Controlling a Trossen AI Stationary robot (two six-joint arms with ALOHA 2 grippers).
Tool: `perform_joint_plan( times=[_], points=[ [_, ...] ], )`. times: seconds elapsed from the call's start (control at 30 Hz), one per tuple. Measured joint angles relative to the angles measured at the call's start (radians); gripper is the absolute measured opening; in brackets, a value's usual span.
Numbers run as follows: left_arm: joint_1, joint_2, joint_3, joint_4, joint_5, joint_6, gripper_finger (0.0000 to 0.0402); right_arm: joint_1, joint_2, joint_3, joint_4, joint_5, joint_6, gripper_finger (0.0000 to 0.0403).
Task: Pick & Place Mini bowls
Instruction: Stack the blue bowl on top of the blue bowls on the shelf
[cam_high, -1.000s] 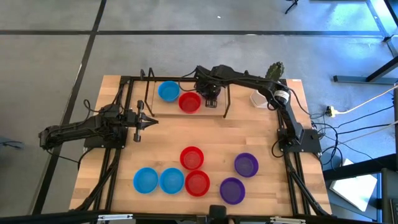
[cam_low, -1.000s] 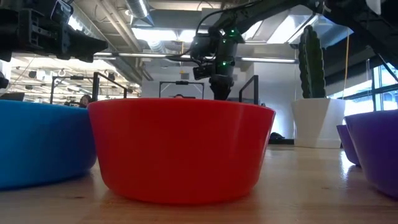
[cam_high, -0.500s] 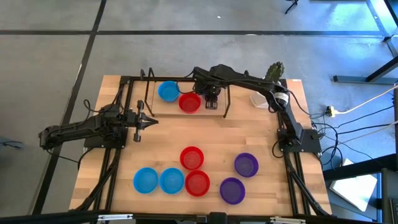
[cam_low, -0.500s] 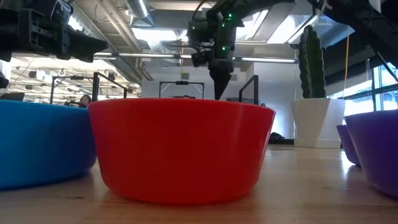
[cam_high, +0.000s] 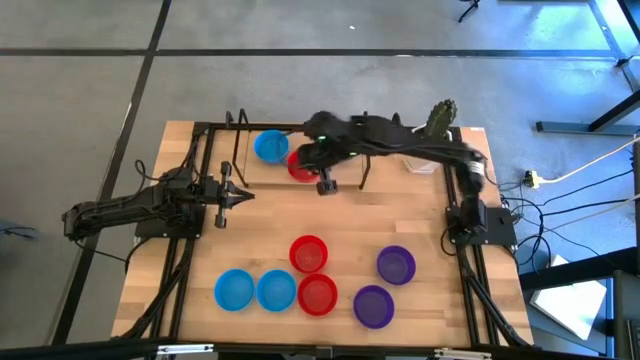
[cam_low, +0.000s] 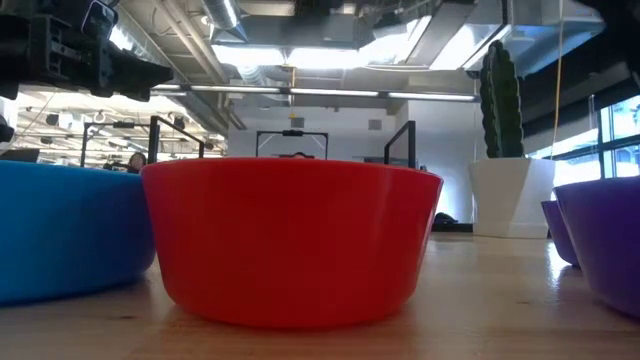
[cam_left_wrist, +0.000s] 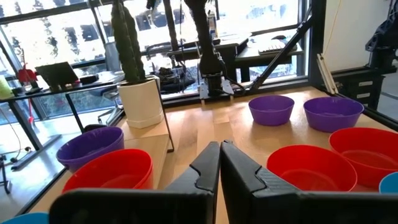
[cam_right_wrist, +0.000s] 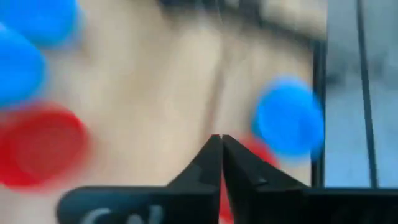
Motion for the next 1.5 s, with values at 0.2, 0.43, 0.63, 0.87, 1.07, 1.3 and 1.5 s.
perform_joint_plan(
  times=[0.2, 0.43, 0.63, 0.87, 1.07, 1.3, 1.5],
  points=[
    [0.000, 0.000, 0.000, 0.000, 0.001, -0.003, 0.0006, 0.132, -0.223, -0.122, 0.224, -0.048, 0.067, 0.0004],
    [0.000, 0.000, 0.000, 0.000, 0.002, -0.003, 0.0010, 0.246, -0.582, -0.466, 0.421, 0.016, 0.147, 0.0003],
    [0.000, 0.000, 0.000, 0.000, 0.002, -0.003, 0.0008, 0.273, -0.955, -0.964, 0.675, 0.006, 0.261, 0.0004],
    [0.000, 0.000, 0.000, 0.000, 0.001, -0.012, 0.0008, 0.273, -1.295, -1.423, 0.934, 0.043, 0.357, 0.0004],
    [0.000, 0.000, 0.000, 0.000, 0.000, -0.011, 0.0010, 0.273, -1.478, -1.624, 0.973, 0.052, 0.363, 0.0005],
    [0.000, 0.000, 0.000, 0.000, 0.000, -0.011, 0.0004, 0.272, -1.593, -1.793, 1.023, 0.053, 0.331, 0.0005],
    [0.000, 0.000, 0.000, 0.000, 0.000, -0.011, 0.0006, 0.272, -1.638, -1.939, 1.199, 0.052, 0.279, 0.0005]
  ],
)
